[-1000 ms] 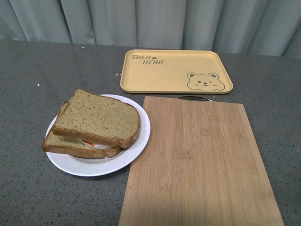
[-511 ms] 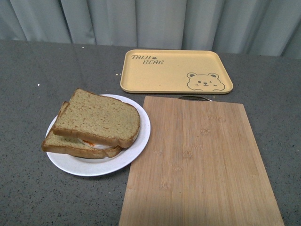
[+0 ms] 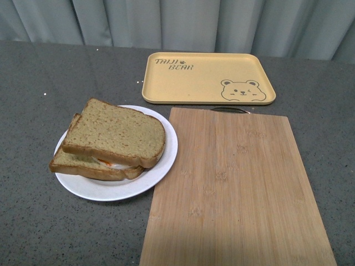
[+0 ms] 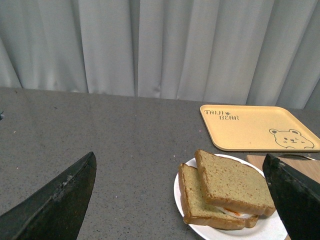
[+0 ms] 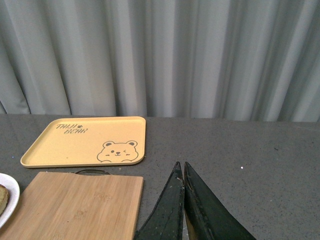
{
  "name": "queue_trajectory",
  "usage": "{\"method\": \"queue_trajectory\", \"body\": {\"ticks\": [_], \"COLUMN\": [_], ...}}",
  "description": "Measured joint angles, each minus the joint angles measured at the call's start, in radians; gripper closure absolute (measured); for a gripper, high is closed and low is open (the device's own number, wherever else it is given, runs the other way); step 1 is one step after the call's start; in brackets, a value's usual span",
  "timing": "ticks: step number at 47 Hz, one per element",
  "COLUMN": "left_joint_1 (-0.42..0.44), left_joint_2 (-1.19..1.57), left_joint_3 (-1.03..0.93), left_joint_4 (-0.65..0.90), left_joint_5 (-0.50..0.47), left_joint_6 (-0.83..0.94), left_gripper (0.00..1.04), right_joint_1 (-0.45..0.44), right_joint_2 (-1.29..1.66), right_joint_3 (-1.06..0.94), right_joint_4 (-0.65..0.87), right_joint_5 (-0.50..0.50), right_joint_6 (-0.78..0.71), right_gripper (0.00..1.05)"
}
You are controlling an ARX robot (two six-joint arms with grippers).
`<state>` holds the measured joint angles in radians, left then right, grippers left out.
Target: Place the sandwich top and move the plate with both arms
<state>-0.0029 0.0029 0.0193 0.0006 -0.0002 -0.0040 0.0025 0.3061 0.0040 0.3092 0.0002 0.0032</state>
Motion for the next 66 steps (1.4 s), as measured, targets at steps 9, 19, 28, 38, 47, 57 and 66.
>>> {"method": "queue_trajectory", "body": {"ticks": [9,19,28,38,47,57,66], "left_joint_1": [0.0,0.0,0.0,0.0,0.0,-0.01,-0.136], "left_joint_2": [0.0,0.0,0.0,0.0,0.0,0.087,0.555], "left_joint_3": [0.0,0.0,0.0,0.0,0.0,0.054,0.09], "left_joint_4": [0.0,0.0,0.0,0.0,0.0,-0.152,-0.039], "left_joint_5": [0.0,0.0,0.0,0.0,0.0,-0.028,-0.107], "left_joint_6": [0.0,0.0,0.0,0.0,0.0,-0.071,-0.325], "left_gripper": [0.07,0.07,0.07,0.07,0.07,0.07,0.07], "right_joint_1": [0.0,0.0,0.0,0.0,0.0,0.0,0.0], "right_joint_2": [-0.063,-0.125,-0.3,-0.302,-0.302,-0.302,-0.302], "right_joint_3": [0.0,0.0,0.001,0.001,0.001,0.001,0.001], "right_joint_4": [-0.061,-0.124,-0.303,-0.307,-0.307,-0.307,-0.307], "right_joint_5": [0.0,0.0,-0.002,-0.002,-0.002,-0.002,-0.002], "right_joint_6": [0.0,0.0,0.0,-0.002,-0.002,-0.001,-0.002], "right_gripper": [1.04,1.04,1.04,0.72,0.41,0.08,0.09]}}
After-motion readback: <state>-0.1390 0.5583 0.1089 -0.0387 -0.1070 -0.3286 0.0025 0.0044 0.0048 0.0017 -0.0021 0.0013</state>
